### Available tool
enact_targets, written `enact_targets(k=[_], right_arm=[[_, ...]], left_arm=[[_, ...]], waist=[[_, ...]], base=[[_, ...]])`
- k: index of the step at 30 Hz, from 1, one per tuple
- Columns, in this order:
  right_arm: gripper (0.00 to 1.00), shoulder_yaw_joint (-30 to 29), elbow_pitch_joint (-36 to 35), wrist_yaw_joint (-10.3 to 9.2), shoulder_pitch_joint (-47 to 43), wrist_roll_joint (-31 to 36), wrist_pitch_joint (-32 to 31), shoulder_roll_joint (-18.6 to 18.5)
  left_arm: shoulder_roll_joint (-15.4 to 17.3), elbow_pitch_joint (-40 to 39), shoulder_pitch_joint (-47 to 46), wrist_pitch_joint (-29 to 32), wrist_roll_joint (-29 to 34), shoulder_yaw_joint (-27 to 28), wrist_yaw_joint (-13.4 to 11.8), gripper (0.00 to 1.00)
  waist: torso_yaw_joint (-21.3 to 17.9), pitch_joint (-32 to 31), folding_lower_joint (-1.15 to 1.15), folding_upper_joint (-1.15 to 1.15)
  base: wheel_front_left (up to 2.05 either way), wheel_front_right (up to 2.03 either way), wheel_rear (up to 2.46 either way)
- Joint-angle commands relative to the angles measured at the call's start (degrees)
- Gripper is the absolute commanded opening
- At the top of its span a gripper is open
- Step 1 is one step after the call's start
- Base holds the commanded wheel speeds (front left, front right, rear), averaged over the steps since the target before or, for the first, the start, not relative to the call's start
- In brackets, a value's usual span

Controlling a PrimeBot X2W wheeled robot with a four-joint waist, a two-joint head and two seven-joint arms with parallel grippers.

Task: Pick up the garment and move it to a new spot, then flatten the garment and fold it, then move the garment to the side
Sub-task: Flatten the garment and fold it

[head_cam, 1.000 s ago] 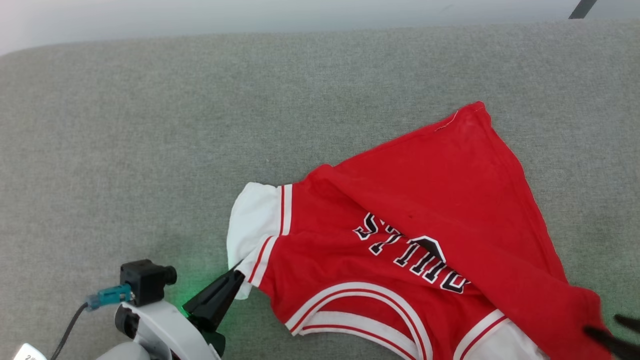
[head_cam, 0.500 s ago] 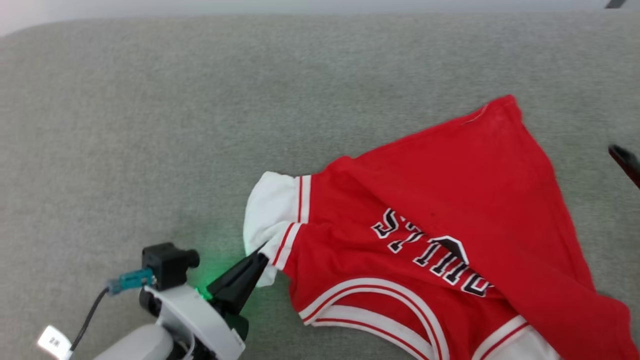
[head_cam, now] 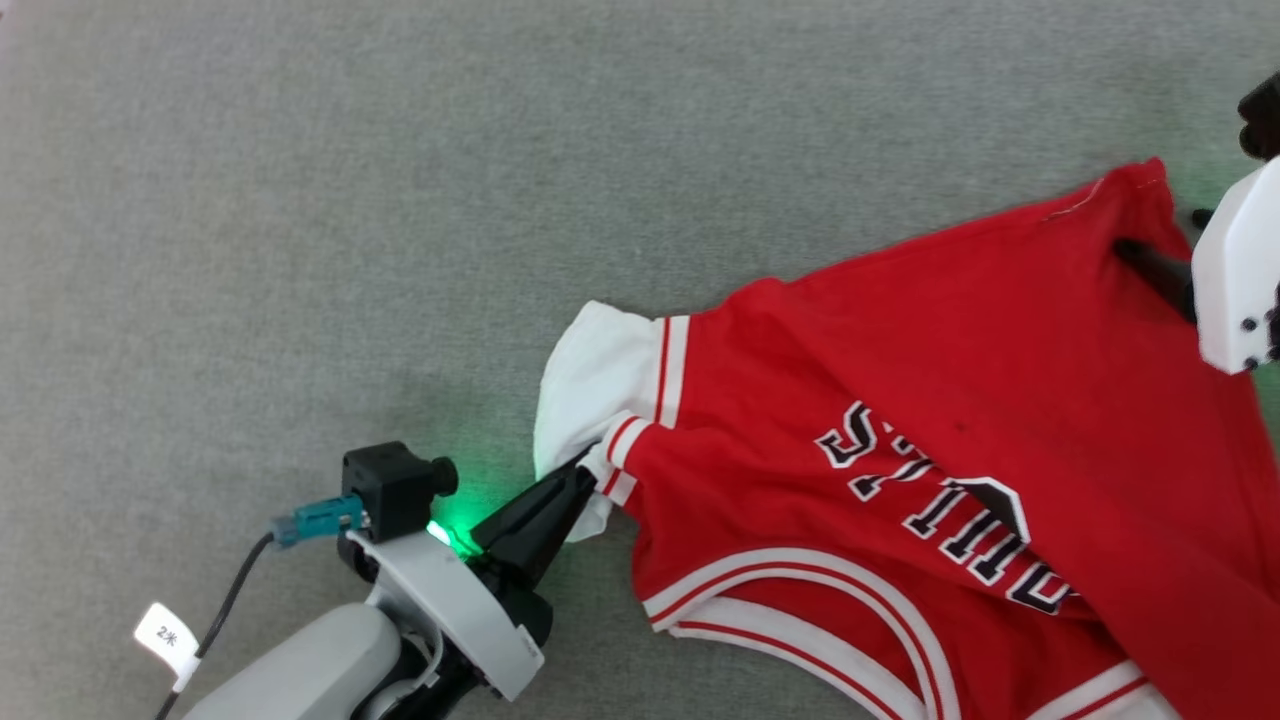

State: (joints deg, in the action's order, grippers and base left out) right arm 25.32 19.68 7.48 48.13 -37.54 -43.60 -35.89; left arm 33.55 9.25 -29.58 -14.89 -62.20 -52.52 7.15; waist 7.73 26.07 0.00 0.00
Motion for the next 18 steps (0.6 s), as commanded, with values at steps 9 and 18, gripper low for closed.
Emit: enact_targets(k=[9, 18], right_arm=[[0.0, 5.8, 6.9, -0.02, 4.6, -5.7, 8.6, -1.1], [0.0, -3.0, 19.1, -0.02, 18.6, -3.9, 23.4, 3.7]], left_arm=[[0.2, 0.4, -2.8, 0.5, -2.6, -1.6, 0.3, 0.0], [0.2, 5.8, -23.9, 7.0, -7.1, 2.9, 0.4, 0.0]], waist=[[0.9, 0.1, 0.0, 0.0], [-2.2, -1.4, 0.0, 0.0]], base=[[0.0, 0.0, 0.0], [0.0, 0.0, 0.0]])
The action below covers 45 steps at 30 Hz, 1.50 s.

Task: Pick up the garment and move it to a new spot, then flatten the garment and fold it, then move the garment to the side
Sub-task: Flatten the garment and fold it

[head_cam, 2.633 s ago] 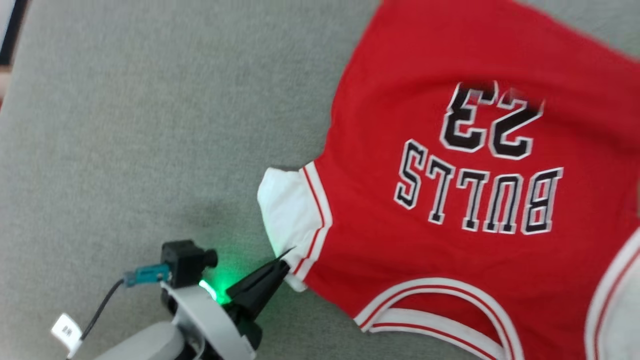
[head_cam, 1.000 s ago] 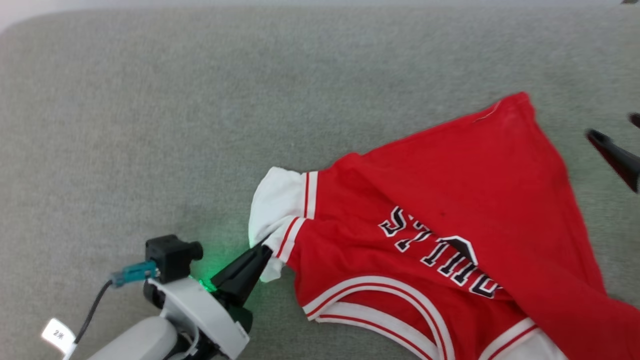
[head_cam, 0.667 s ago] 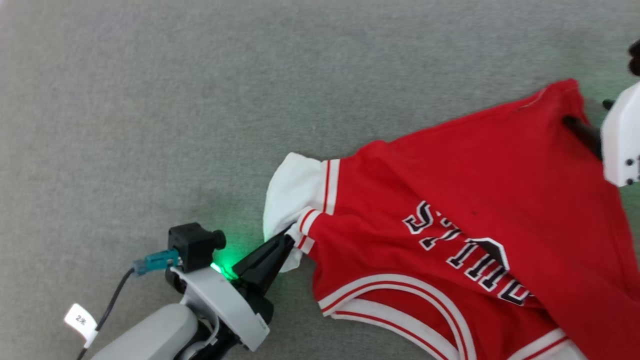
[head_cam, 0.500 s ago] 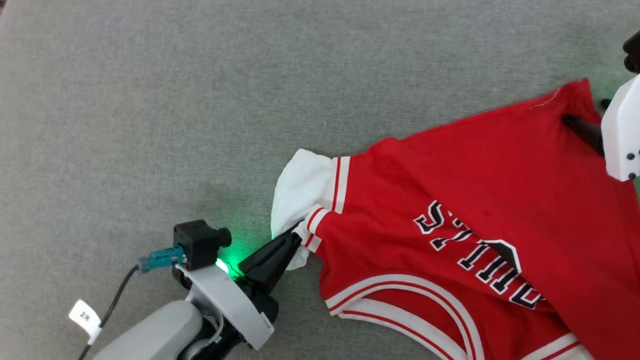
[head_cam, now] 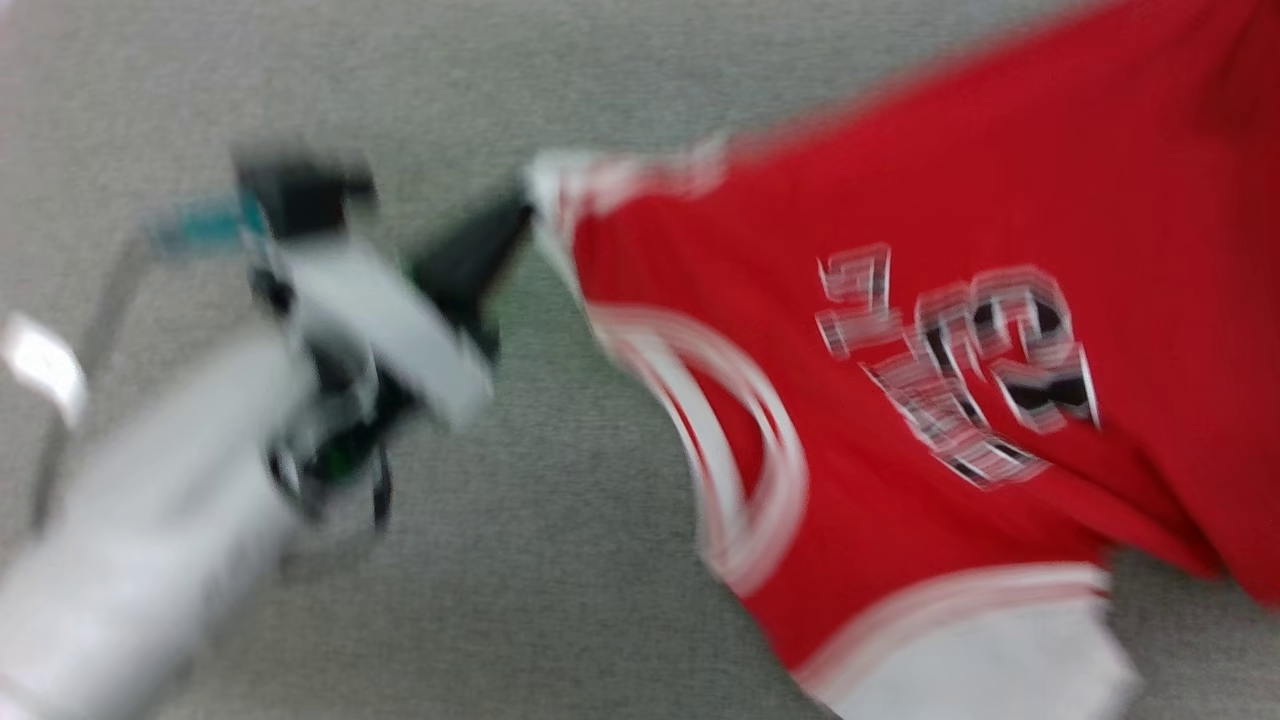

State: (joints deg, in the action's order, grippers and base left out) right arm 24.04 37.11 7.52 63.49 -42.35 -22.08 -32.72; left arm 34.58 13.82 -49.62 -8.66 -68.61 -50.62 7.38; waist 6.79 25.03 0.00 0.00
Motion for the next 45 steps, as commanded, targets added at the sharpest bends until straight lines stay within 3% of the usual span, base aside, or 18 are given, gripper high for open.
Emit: enact_targets(k=[1, 5, 11, 17, 20, 22, 27, 33, 40, 45], right_arm=[[0.0, -1.7, 1.7, -0.06, 3.2, 0.9, 1.8, 0.5], [0.0, -6.0, 8.1, -0.05, 13.6, 3.7, 8.3, 3.9], [0.0, -12.4, 15.0, -0.05, 26.8, 6.4, 18.7, 7.7], [0.0, -13.9, 20.8, -0.06, 31.0, 8.3, 25.1, 9.4], [0.0, -12.0, 22.1, -0.06, 27.7, 7.4, 24.9, 10.4], [0.0, -10.5, 21.8, -0.06, 24.5, 5.9, 24.5, 10.2], [0.0, -5.8, 16.8, -0.06, 14.1, 0.5, 22.6, 8.3], [0.0, -1.5, 6.0, -0.06, -0.6, -9.4, 19.4, 3.5], [0.0, -0.6, -8.2, -0.05, -18.4, -19.5, 15.8, -2.7], [0.0, -2.0, -17.2, -0.05, -30.2, -22.9, 13.9, -6.5]], left_arm=[[-0.8, 1.2, -3.9, 0.8, -0.6, 1.0, 0.1, 0.0], [-2.8, 9.0, -17.4, 2.7, -1.8, 5.8, -0.2, 0.0], [-6.2, 19.8, -36.5, -0.5, 0.0, 11.7, -1.7, 0.0], [-9.2, 28.4, -43.5, -4.6, -0.3, 14.8, -0.6, 0.0], [-10.0, 30.7, -39.5, -4.9, 0.9, 12.1, -0.1, 0.0], [-11.8, 30.5, -35.4, -5.4, -1.8, 12.2, 0.2, 0.0], [-11.5, 24.0, -22.3, -6.3, -4.4, 10.1, 0.2, 0.0], [-9.7, 14.1, -4.8, -6.6, -5.1, 12.8, 0.2, 0.0], [-8.6, 2.6, 13.3, -6.6, 1.6, 15.7, 0.2, 0.0], [-7.3, -5.8, 24.0, -6.5, 5.6, 17.1, 0.2, 0.0]], waist=[[-1.2, -0.4, 0.0, 0.0], [-3.6, 0.7, 0.0, 0.0], [-6.3, 1.5, 0.0, 0.0], [-6.9, 1.2, 0.0, 0.0], [-6.7, 1.0, 0.0, 0.0], [-6.4, 1.0, 0.0, 0.0], [-6.1, 1.2, 0.0, 0.0], [-5.9, -0.1, 0.0, 0.0], [-5.8, -2.6, 0.0, 0.0], [-6.1, -4.5, 0.0, 0.0]], base=[[0.0, 0.0, 0.0], [0.0, 0.0, 0.0], [0.0, 0.0, 0.0], [0.0, 0.0, 0.0], [0.0, 0.0, 0.0], [0.0, 0.0, 0.0], [0.0, 0.0, 0.0], [0.0, 0.0, 0.0], [0.0, 0.0, 0.0], [0.0, 0.0, 0.0]])
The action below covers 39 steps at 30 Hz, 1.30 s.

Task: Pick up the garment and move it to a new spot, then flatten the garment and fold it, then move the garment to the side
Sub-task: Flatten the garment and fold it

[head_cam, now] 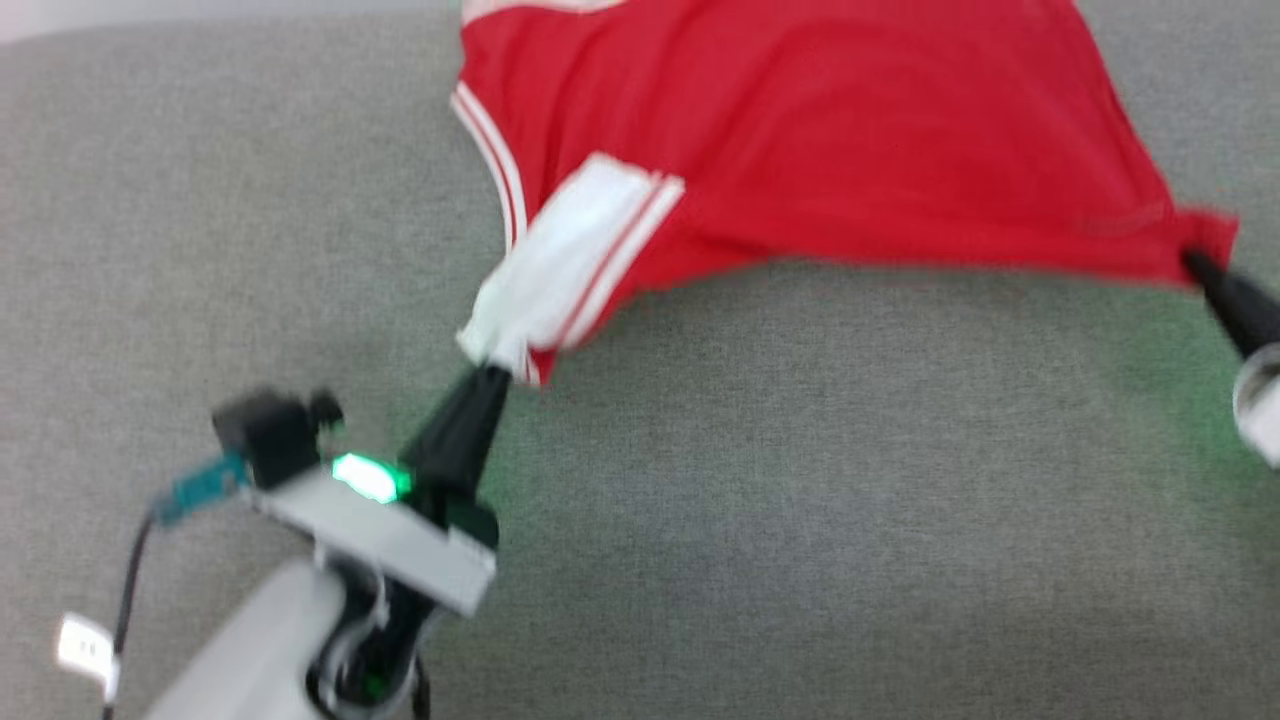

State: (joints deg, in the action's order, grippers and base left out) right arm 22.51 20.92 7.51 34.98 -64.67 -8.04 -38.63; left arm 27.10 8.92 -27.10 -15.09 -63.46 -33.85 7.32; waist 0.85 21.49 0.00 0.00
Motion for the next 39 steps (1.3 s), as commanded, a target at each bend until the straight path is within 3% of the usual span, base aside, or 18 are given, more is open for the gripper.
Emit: enact_targets(k=[1, 9, 15, 19, 27, 35, 39], right_arm=[[0.0, -0.9, -2.5, -0.04, -3.8, -0.7, -0.6, -1.4], [0.0, -7.4, -13.9, -0.04, -20.0, -0.5, -4.6, -5.2], [0.0, -16.7, -23.2, -0.04, -32.8, 1.5, -7.7, -3.6], [0.0, -22.0, -28.9, -0.04, -37.8, 4.2, -11.2, -0.2], [0.0, -26.8, -30.3, -0.04, -30.2, 10.4, -18.0, 7.1], [0.0, -25.5, -23.7, -0.04, -18.2, 14.3, -20.7, 9.8], [0.0, -25.0, -18.3, -0.04, -13.8, 16.4, -20.1, 10.3]], left_arm=[[0.6, -2.5, 3.4, 0.0, 1.2, 0.3, 0.2, 0.0], [6.1, -13.8, 17.1, -0.1, 3.6, 1.1, 0.2, 0.0], [8.4, -21.4, 26.1, -0.1, 5.7, 4.5, 0.2, 0.0], [9.6, -24.5, 29.3, -0.1, 6.9, 6.4, -0.3, 0.0], [10.0, -23.4, 21.2, 1.3, 7.1, 5.9, 0.1, 0.0], [9.4, -18.7, 10.6, 2.0, 5.1, 2.4, 0.2, 0.0], [7.5, -13.7, 5.5, 1.0, 4.8, 1.1, 0.2, 0.0]], waist=[[-0.3, -1.3, 0.0, 0.0], [-0.7, -3.4, 0.0, 0.0], [-1.0, -3.2, 0.0, 0.0], [-1.4, -3.0, 0.0, 0.0], [-1.2, -3.8, 0.0, 0.0], [-0.9, -3.7, 0.0, 0.0], [-0.3, -2.8, 0.0, 0.0]], base=[[0.0, 0.0, 0.0], [0.0, 0.0, 0.0], [0.0, 0.0, 0.0], [0.0, 0.0, 0.0], [0.0, 0.0, 0.0], [0.0, 0.0, 0.0], [0.0, 0.0, 0.0]])
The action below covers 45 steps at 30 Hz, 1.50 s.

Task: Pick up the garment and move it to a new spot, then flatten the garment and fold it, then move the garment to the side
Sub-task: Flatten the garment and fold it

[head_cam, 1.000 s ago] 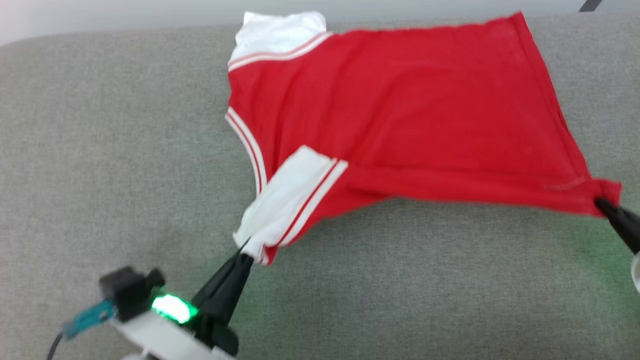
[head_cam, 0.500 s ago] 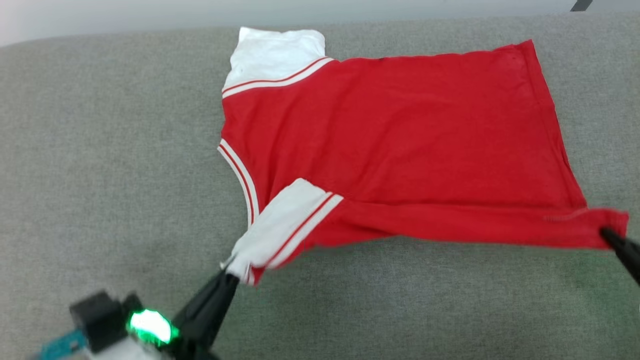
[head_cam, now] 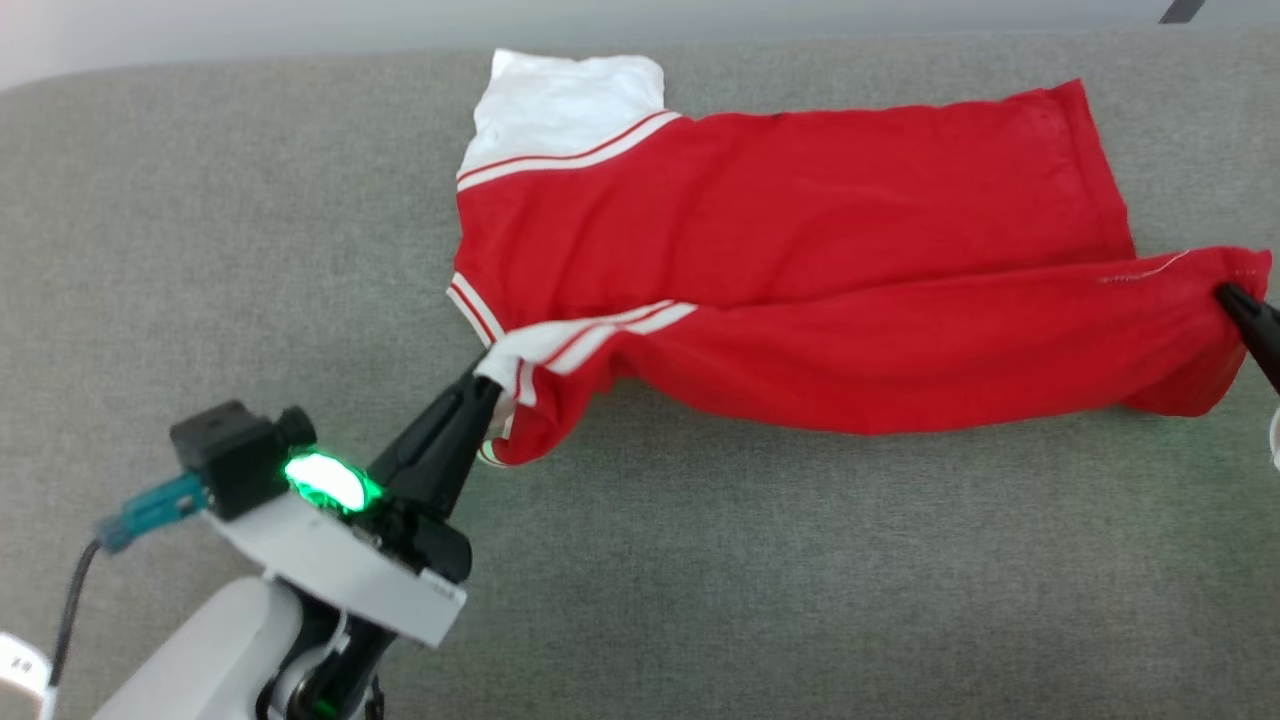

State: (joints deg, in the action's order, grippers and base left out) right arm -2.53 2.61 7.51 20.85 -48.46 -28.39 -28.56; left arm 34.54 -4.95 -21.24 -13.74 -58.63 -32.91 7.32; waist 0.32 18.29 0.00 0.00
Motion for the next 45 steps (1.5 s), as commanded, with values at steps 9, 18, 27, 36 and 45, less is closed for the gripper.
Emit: enact_targets(k=[9, 18, 27, 36, 45], right_arm=[[0.0, 3.4, 12.1, -0.04, 6.9, 1.6, 4.6, 2.4], [0.0, 8.9, 19.4, -0.04, 9.1, 1.2, 9.5, 1.4], [1.0, 14.5, 22.7, -0.04, 9.7, 2.2, 17.0, -1.6], [1.0, 14.4, 20.4, -0.04, 6.8, -0.3, 21.6, -3.3], [1.0, 16.6, 17.1, -0.04, 6.6, -0.7, 21.7, -1.8]], left_arm=[[-5.8, 17.1, -5.3, -1.3, 3.5, -0.6, 0.2, 0.0], [-7.3, 29.3, -7.8, -1.3, 7.3, -5.5, 0.2, 0.0], [-4.9, 29.9, -10.4, -1.3, 6.9, -6.5, 0.2, 1.0], [4.8, 19.8, -13.2, 15.4, 2.6, -5.3, -5.5, 1.0], [11.5, 3.0, -12.2, 43.5, -5.9, -10.0, -13.7, 1.0]], waist=[[0.5, 3.4, 0.0, 0.0], [0.4, 4.6, 0.0, 0.0], [0.7, 1.6, 0.0, 0.0], [0.1, -2.2, 0.0, 0.0], [-2.2, -2.5, 0.0, 0.0]], base=[[0.0, 0.0, 0.0], [0.0, 0.0, 0.0], [0.0, 0.0, 0.0], [0.0, 0.0, 0.0], [0.0, 0.0, 0.0]])
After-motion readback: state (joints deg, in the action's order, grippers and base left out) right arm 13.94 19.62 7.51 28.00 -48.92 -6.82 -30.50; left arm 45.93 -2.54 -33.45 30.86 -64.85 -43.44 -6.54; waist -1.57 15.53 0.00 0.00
